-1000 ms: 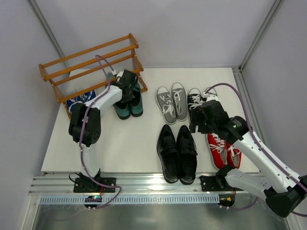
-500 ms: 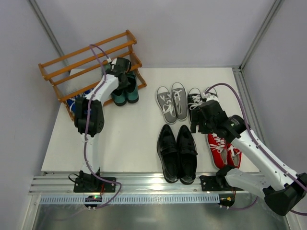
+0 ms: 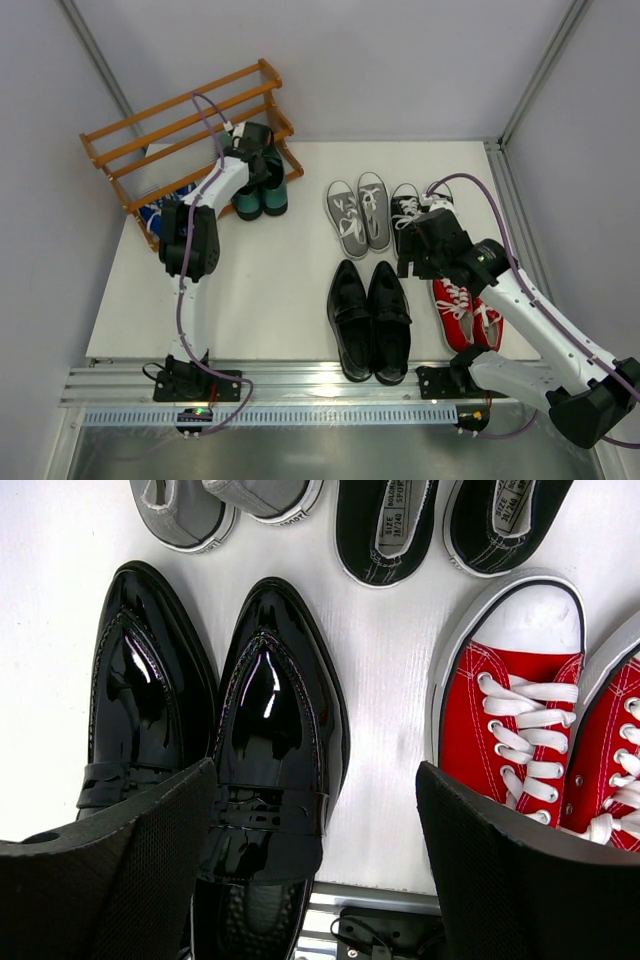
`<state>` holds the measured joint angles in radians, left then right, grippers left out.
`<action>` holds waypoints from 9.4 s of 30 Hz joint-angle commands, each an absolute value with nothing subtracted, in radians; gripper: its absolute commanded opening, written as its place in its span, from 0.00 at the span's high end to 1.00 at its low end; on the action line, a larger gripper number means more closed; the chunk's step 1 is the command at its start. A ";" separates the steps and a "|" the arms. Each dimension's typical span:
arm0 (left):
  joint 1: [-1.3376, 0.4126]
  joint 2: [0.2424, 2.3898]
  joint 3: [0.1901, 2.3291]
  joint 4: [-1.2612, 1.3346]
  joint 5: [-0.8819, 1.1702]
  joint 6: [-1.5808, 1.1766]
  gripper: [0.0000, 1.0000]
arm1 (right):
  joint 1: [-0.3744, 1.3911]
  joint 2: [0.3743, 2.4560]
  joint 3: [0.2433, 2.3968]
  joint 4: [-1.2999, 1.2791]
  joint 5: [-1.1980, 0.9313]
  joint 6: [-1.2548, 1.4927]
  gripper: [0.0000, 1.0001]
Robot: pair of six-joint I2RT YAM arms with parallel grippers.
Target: Place and organize the shoes onto the shoe shelf
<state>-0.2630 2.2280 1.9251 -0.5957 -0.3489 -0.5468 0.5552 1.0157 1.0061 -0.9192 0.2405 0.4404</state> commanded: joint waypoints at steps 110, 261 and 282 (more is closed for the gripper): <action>-0.497 2.018 1.439 -0.503 -0.318 -0.505 1.00 | 0.314 1.012 1.005 -0.813 0.087 0.469 0.37; -1.034 1.681 1.420 -0.735 0.050 -0.813 0.00 | 0.199 1.157 1.241 -1.029 0.545 0.675 0.02; -1.289 1.940 1.404 -0.698 0.052 -1.114 0.43 | 0.183 0.956 1.068 -1.054 0.396 0.637 0.06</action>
<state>-1.2972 1.8881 1.4303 -0.7544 0.0116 -1.0435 0.1856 0.9955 1.0855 -1.0576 0.4328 0.6449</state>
